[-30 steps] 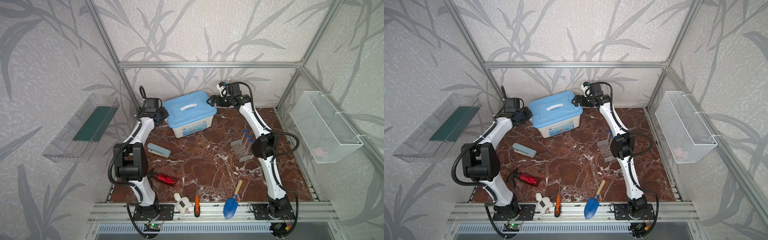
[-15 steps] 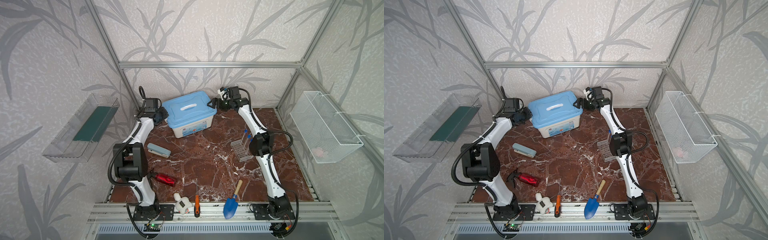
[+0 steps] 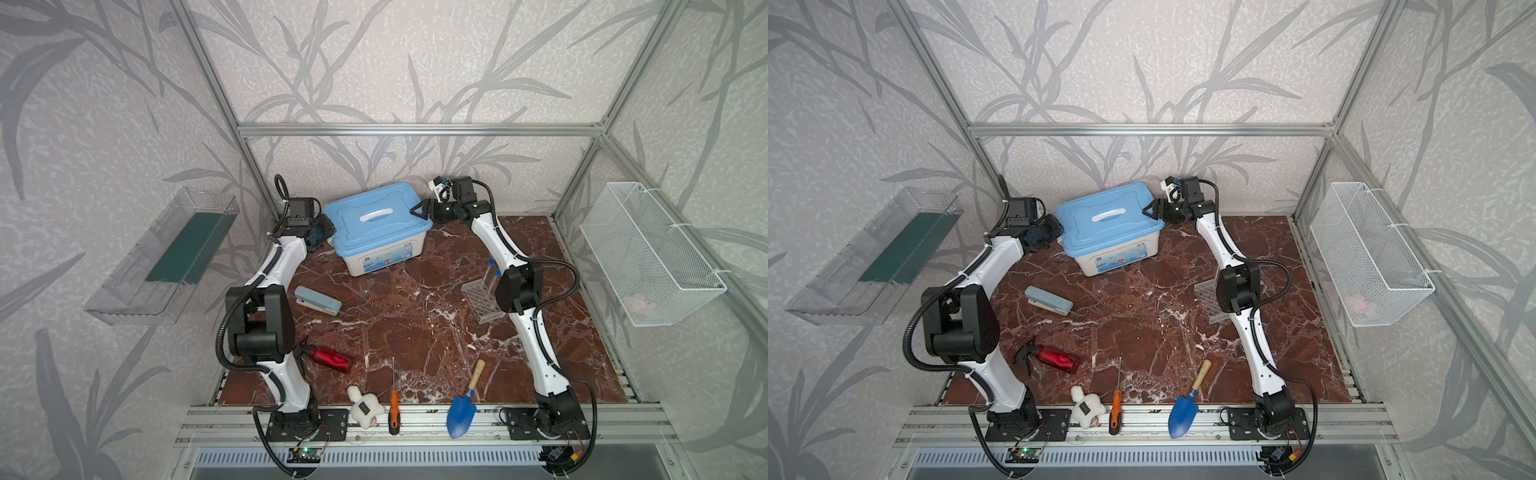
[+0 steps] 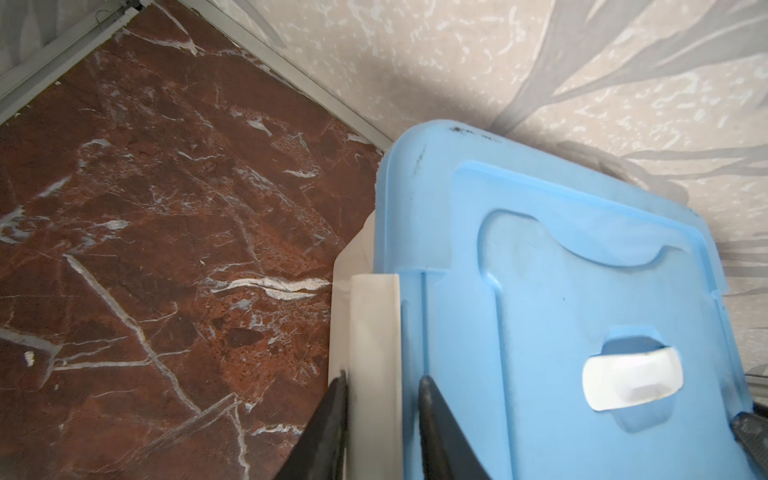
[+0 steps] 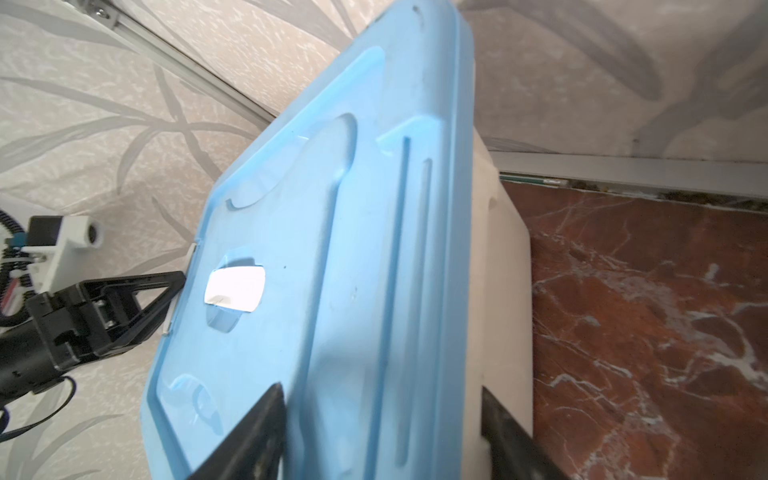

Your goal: Organize the chemistry lab equipment

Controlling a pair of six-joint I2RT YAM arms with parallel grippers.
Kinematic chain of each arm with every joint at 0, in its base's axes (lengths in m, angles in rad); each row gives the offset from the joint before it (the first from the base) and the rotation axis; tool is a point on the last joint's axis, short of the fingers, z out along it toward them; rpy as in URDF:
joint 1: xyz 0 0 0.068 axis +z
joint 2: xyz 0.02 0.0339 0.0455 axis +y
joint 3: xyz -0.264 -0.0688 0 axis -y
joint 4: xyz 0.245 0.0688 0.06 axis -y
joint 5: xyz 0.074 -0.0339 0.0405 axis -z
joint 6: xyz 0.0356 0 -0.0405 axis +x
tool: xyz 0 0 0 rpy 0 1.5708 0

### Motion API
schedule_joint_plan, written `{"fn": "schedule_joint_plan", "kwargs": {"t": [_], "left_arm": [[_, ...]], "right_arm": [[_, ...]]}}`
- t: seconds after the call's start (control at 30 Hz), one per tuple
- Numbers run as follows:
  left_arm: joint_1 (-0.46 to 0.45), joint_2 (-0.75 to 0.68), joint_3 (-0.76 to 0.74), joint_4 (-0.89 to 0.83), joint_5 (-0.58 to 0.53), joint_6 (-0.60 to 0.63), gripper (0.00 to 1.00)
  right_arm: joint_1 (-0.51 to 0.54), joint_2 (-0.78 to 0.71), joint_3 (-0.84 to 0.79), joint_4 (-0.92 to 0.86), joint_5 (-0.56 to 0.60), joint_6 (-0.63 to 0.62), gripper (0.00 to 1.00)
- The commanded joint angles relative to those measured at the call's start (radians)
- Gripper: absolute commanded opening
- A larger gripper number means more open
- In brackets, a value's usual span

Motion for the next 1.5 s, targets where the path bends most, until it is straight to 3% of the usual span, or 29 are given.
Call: {"fn": "schedule_joint_plan", "kwargs": {"t": [0.0,0.1,0.23,0.6,0.7,1.0,1.13,1.23,1.4,1.47], "left_arm": [[-0.006,0.015,-0.027,-0.028,0.040,-0.028,0.37],[-0.008,0.007,-0.027,0.023,0.091,-0.054,0.44],[-0.036,0.007,-0.014,0.032,0.109,-0.064,0.50],[-0.125,0.040,0.078,-0.049,0.057,-0.022,0.50],[-0.150,0.041,0.109,-0.109,-0.009,0.017,0.49],[-0.161,0.060,0.160,-0.232,-0.137,0.090,0.49],[-0.171,0.066,0.191,-0.269,-0.176,0.123,0.49],[-0.178,0.063,0.208,-0.293,-0.214,0.143,0.49],[-0.180,0.024,0.245,-0.275,-0.283,0.187,0.60],[-0.181,0.038,0.314,-0.327,-0.319,0.208,0.61]], "right_arm": [[0.051,-0.091,-0.039,-0.072,0.072,-0.126,0.63],[0.064,-0.104,-0.052,-0.130,0.116,-0.162,0.58],[0.099,-0.123,-0.057,-0.203,0.214,-0.247,0.59],[0.144,-0.138,-0.081,-0.310,0.287,-0.300,0.62],[0.149,-0.178,-0.130,-0.326,0.296,-0.308,0.68],[0.160,-0.284,-0.185,-0.311,0.314,-0.317,0.68],[0.158,-0.315,-0.295,-0.267,0.270,-0.292,0.64],[0.163,-0.354,-0.356,-0.239,0.302,-0.280,0.66],[0.175,-0.444,-0.406,-0.292,0.381,-0.227,0.71],[0.175,-0.503,-0.489,-0.223,0.406,-0.199,0.76]]}}
